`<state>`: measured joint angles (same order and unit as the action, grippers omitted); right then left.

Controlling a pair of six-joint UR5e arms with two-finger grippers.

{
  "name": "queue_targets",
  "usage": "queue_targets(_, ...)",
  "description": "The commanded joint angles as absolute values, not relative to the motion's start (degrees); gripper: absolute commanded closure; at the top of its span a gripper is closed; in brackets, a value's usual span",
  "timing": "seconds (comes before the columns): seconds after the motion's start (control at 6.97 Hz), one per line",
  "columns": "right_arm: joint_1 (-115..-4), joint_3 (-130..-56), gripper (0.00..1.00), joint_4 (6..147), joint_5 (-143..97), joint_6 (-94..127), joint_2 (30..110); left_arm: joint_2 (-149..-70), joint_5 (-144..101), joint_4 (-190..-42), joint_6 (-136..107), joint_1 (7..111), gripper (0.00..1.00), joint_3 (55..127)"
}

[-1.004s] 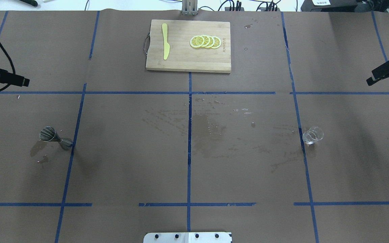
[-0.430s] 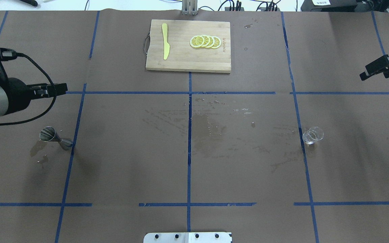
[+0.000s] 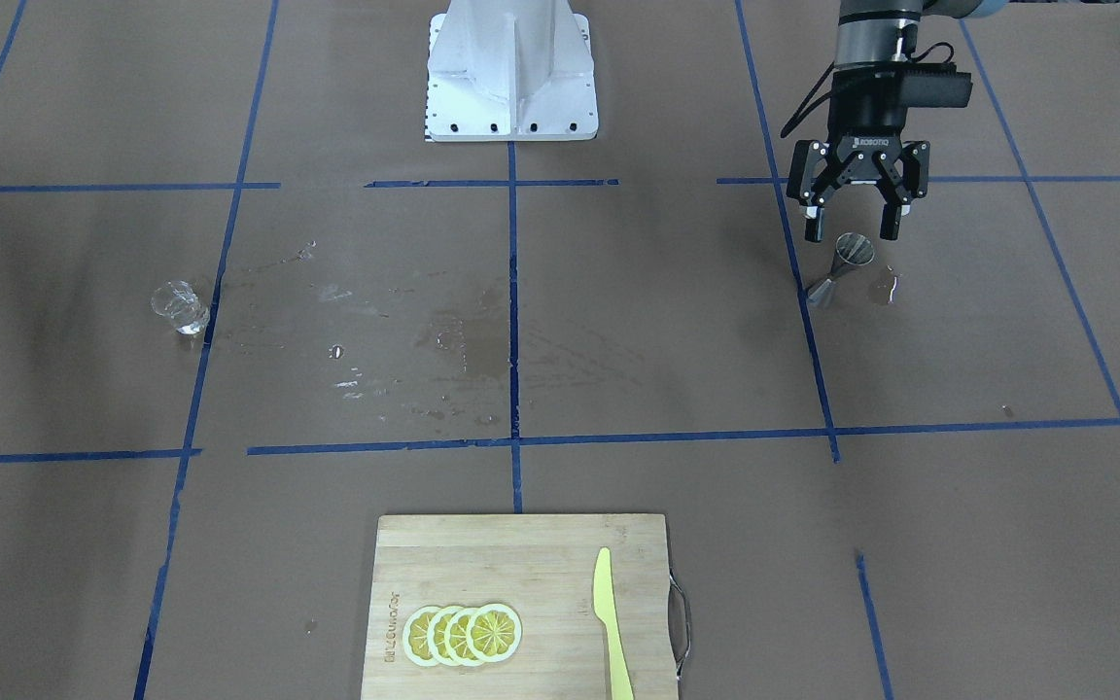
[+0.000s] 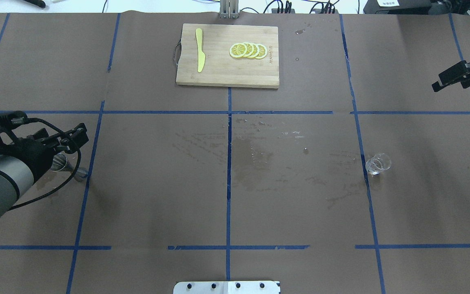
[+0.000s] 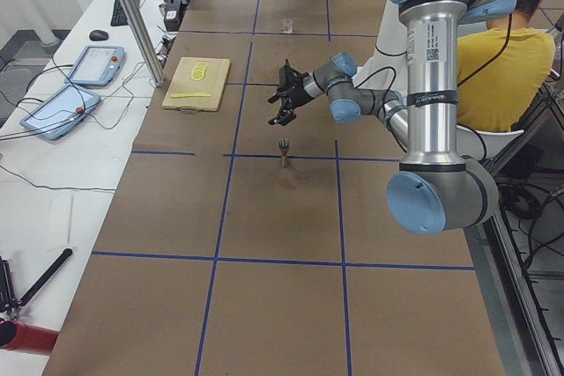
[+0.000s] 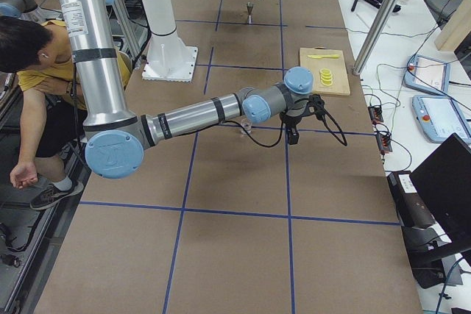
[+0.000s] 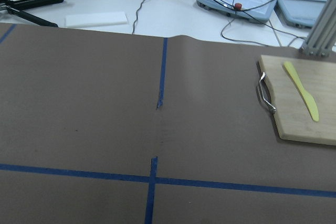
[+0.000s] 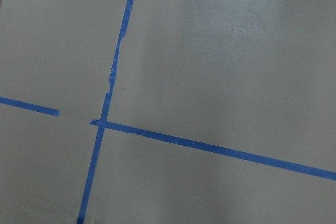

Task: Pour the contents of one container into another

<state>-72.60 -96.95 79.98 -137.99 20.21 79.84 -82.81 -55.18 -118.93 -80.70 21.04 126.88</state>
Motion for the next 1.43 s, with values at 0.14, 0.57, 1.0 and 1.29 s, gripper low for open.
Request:
queue_targets(0.14,-72.5,-97.0,0.00,80.0,-137.9,20.2,79.0,-75.5,-32.6,-118.9,-90.6,5.7,0.02,126.7)
queue_targets(0.57,-72.7,-97.2,0.00,80.0,-137.8,20.3,78.2,-75.0,-27.1,-118.7,-94.8,-0.6,0.02,120.9)
queue_targets(1.0,-72.6,-97.3,0.00,80.0,-137.8,20.3,78.1,-74.6,-25.4,-118.7,-100.3,-3.0,0.02,116.3)
queue_targets(1.29,-72.6,-97.4,0.00,80.0,-137.9,20.3,78.1,-74.5,-25.5,-118.7,-100.8,-3.0,0.02,113.6)
